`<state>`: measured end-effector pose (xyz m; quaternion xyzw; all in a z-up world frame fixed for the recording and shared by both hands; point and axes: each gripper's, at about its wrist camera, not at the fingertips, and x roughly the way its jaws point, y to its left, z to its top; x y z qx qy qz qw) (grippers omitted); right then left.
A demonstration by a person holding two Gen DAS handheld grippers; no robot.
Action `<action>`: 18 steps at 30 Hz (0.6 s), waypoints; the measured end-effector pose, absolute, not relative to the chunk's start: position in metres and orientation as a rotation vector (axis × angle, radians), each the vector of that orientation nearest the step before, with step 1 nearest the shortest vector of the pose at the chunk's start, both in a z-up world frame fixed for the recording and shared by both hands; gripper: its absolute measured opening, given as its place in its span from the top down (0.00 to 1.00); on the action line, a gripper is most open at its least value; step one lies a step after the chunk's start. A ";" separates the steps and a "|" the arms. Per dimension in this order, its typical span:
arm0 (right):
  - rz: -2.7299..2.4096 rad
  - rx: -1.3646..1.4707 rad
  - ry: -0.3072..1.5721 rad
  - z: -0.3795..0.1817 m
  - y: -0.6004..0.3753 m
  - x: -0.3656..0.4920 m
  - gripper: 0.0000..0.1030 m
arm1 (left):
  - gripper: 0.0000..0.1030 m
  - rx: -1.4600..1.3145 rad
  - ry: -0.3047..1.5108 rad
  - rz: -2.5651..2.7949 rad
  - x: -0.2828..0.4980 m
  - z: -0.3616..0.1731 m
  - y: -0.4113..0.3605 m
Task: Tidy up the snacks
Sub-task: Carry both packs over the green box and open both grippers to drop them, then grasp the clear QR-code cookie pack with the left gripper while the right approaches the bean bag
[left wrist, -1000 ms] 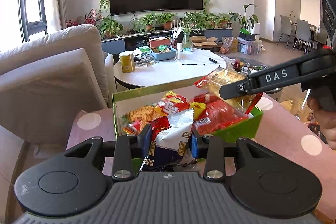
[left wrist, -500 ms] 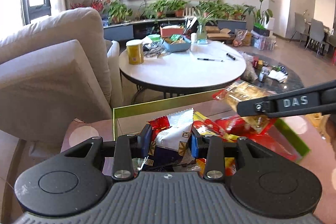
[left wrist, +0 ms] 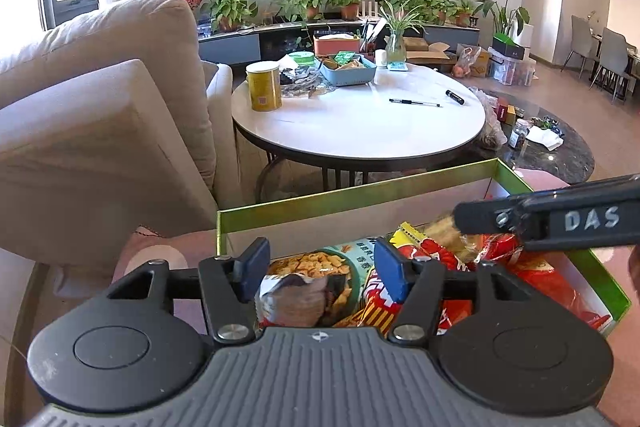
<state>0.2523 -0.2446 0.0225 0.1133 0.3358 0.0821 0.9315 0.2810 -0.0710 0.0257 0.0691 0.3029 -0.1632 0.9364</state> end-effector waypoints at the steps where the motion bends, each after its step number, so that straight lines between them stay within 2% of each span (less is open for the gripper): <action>1: 0.163 0.237 0.682 0.024 -0.247 0.251 0.22 | 0.44 0.141 0.616 -0.327 0.280 0.026 -0.070; 10: 0.164 0.259 0.629 0.036 -0.260 0.207 0.22 | 0.33 0.150 0.580 -0.307 0.245 0.040 -0.058; 18: 0.215 0.245 0.612 0.044 -0.255 0.164 0.22 | 0.29 0.156 0.570 -0.345 0.184 0.045 -0.046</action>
